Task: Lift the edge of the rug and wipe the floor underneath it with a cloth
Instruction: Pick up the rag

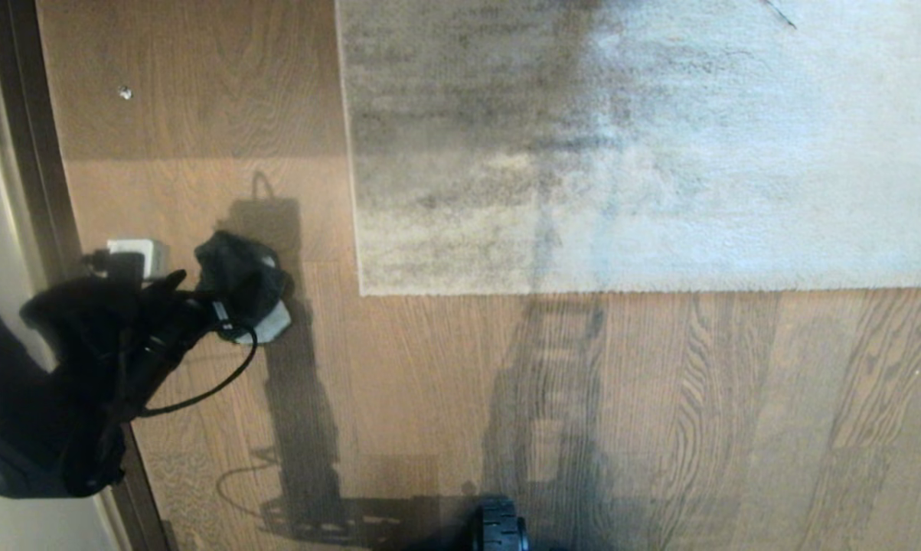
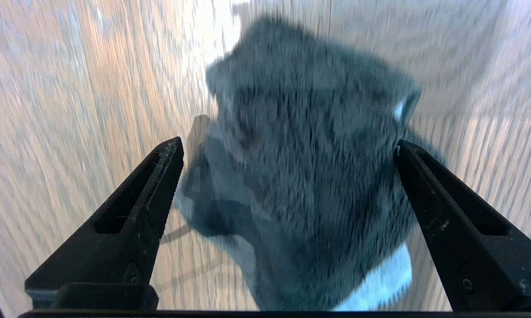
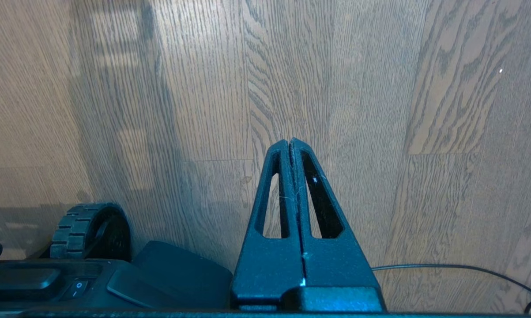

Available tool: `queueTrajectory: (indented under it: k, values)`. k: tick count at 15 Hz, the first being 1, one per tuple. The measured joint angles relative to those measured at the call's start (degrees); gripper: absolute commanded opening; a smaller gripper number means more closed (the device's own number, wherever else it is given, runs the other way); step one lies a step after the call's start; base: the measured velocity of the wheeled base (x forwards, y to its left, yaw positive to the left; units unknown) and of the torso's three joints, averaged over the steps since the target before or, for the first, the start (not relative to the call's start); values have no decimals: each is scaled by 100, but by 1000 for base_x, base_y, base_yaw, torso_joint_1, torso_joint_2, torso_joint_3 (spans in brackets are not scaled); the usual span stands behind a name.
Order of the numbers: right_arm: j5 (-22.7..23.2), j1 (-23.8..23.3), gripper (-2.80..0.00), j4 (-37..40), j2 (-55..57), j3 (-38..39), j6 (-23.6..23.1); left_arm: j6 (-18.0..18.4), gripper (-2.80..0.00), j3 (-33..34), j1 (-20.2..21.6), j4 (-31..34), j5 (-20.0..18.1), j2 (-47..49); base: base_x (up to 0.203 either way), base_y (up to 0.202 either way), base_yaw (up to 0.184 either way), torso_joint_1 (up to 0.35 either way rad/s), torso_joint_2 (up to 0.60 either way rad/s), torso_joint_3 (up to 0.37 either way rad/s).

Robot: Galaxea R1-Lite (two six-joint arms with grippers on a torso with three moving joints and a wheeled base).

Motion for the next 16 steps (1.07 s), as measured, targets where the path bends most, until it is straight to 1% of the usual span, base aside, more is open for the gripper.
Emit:
queueTrajectory:
  k: [4,7,16]
  values:
    - [-2,2,-280,-4,0,0,-2,20,0,-38,-24,0,0,14,0,0,0,0,0,0]
    - [-2,2,-280,-4,0,0,-1,145,0,-39,-52,-2,7,52,0,0,0,0,0,0]
    - [-2,2,-280,0,0,0,-2,139,0,-112,-154,0,-2,363,0,0,0,0,0,0]
